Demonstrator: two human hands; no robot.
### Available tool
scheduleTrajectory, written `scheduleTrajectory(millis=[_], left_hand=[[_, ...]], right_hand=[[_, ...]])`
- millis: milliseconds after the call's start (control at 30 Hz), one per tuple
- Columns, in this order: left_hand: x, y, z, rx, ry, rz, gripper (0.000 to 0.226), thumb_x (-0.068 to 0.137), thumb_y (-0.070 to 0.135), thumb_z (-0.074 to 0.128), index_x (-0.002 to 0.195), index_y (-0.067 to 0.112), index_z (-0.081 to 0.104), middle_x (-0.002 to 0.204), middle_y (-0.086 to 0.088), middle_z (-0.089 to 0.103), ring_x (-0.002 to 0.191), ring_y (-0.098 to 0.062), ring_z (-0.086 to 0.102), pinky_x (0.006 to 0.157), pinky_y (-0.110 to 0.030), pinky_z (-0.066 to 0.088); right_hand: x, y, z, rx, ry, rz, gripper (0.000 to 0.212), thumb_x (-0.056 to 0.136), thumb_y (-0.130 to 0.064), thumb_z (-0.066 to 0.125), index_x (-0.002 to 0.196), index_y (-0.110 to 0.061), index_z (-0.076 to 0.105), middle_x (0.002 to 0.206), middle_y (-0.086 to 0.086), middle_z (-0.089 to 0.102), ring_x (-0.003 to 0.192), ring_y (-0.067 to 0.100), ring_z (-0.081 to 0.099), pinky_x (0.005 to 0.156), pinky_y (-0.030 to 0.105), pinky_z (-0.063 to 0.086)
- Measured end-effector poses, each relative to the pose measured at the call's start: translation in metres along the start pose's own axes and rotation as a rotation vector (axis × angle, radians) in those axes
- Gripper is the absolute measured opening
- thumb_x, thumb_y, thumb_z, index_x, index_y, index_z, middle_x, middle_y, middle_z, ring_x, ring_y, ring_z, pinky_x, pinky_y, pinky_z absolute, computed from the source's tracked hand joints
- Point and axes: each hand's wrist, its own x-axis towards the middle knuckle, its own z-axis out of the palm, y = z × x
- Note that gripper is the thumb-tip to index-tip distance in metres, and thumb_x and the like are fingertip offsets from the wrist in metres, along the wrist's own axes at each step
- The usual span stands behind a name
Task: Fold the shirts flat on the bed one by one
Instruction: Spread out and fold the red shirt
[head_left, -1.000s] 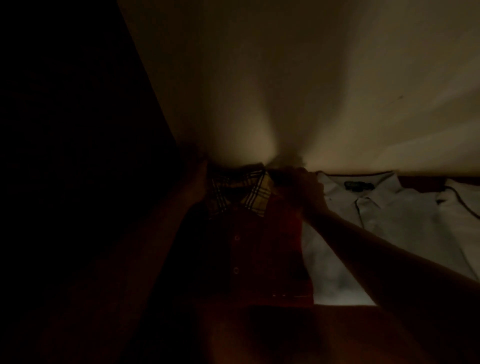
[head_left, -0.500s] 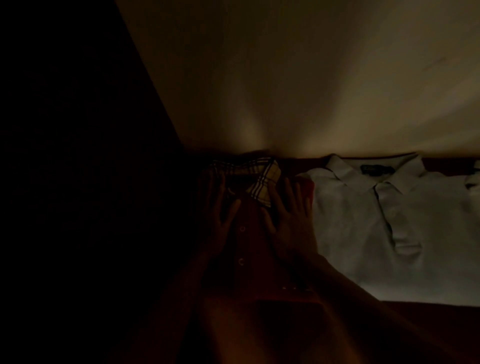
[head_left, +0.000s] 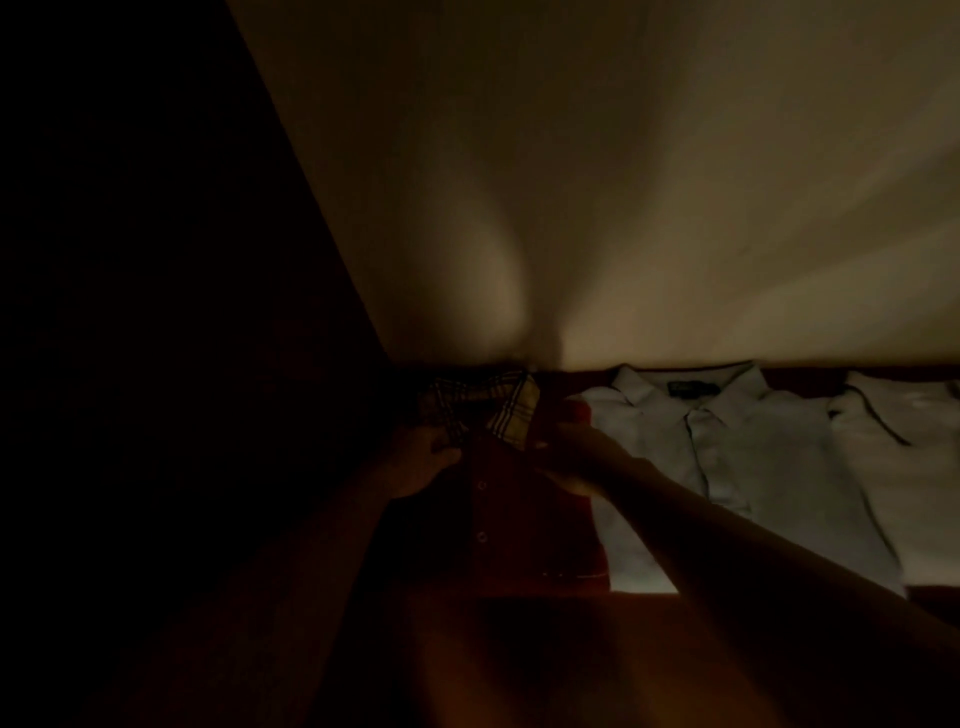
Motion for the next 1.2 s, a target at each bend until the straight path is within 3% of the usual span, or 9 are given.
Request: scheduleTrajectory(millis=[100,233,367,467,600,833,1000,1100,1200], left_hand=[[-0.024,0.022,-0.034,0.159,0.022,-0.077,0.037,0.099,0.034,0.059,0.117,0.003,0.068,0.118,-0.013,0.066,0.113,-0.030,0.062,0.087,-0.029,0.045],[-0.055,0.054,-0.075,0.191,0.065,-0.108,0.033,0.100,0.029,0.057,0.107,-0.002,0.064,0.109,-0.020,0.064,0.095,-0.033,0.063,0.087,-0.043,0.053],[-0.090,0.094,-0.110,0.342,0.126,-0.079,0.043,0.103,0.030,0.051,0.132,-0.003,0.052,0.133,-0.019,0.054,0.119,-0.034,0.056,0.096,-0.039,0.046],[-0.120,0.130,-0.134,0.406,0.199,-0.028,0.040,0.102,0.028,0.050,0.129,-0.002,0.053,0.130,-0.020,0.055,0.117,-0.035,0.056,0.098,-0.041,0.047],[-0.160,0.172,-0.166,0.536,0.303,-0.002,0.045,0.101,0.041,0.049,0.124,0.004,0.058,0.127,-0.017,0.059,0.117,-0.033,0.057,0.100,-0.040,0.047],[-0.231,0.204,-0.171,0.474,0.282,-0.007,0.050,0.105,0.040,0.040,0.137,0.003,0.048,0.139,-0.017,0.048,0.124,-0.031,0.049,0.104,-0.039,0.042],[-0.316,0.227,-0.144,0.533,0.373,-0.097,0.048,0.105,0.046,0.038,0.117,0.007,0.062,0.116,-0.011,0.062,0.102,-0.026,0.060,0.076,-0.030,0.043],[-0.362,0.244,-0.126,0.545,0.429,-0.169,0.046,0.104,0.046,0.038,0.118,0.009,0.063,0.122,-0.011,0.061,0.109,-0.028,0.059,0.089,-0.037,0.048],[-0.410,0.246,-0.106,0.456,0.442,-0.222,0.044,0.104,0.046,0.040,0.124,0.013,0.062,0.130,-0.008,0.058,0.116,-0.027,0.057,0.096,-0.039,0.047]], right_hand=[[-0.024,-0.021,-0.040,-0.033,0.019,0.042,0.045,0.098,-0.035,0.057,0.137,-0.012,0.055,0.139,0.012,0.055,0.127,0.030,0.053,0.099,0.033,0.042],[-0.062,-0.047,-0.100,-0.149,0.040,0.012,0.036,0.098,-0.035,0.054,0.128,-0.017,0.060,0.127,0.009,0.062,0.114,0.027,0.061,0.079,0.028,0.042],[-0.108,-0.075,-0.159,-0.215,0.089,0.059,0.033,0.096,-0.039,0.057,0.114,-0.012,0.062,0.112,0.008,0.063,0.096,0.024,0.063,0.072,0.030,0.045],[-0.145,-0.094,-0.197,-0.244,0.165,0.046,0.030,0.098,-0.037,0.056,0.111,-0.010,0.062,0.097,0.004,0.059,0.079,0.018,0.055,0.068,0.029,0.043],[-0.192,-0.113,-0.239,-0.251,0.253,0.030,0.024,0.100,-0.033,0.051,0.096,-0.011,0.059,0.074,-0.002,0.049,0.061,0.010,0.047,0.056,0.025,0.038],[-0.261,-0.106,-0.268,-0.299,0.287,-0.057,0.025,0.100,-0.034,0.048,0.098,-0.011,0.057,0.079,0.000,0.050,0.071,0.016,0.052,0.067,0.030,0.043],[-0.327,-0.094,-0.269,-0.387,0.266,-0.192,0.037,0.100,-0.038,0.048,0.115,-0.006,0.057,0.099,0.008,0.055,0.088,0.025,0.056,0.072,0.032,0.041],[-0.364,-0.089,-0.268,-0.439,0.247,-0.239,0.041,0.101,-0.039,0.046,0.125,-0.006,0.054,0.119,0.014,0.057,0.106,0.031,0.058,0.080,0.034,0.044],[-0.398,-0.089,-0.263,-0.476,0.228,-0.266,0.043,0.101,-0.039,0.047,0.128,-0.007,0.053,0.124,0.015,0.056,0.110,0.033,0.058,0.082,0.034,0.043]])
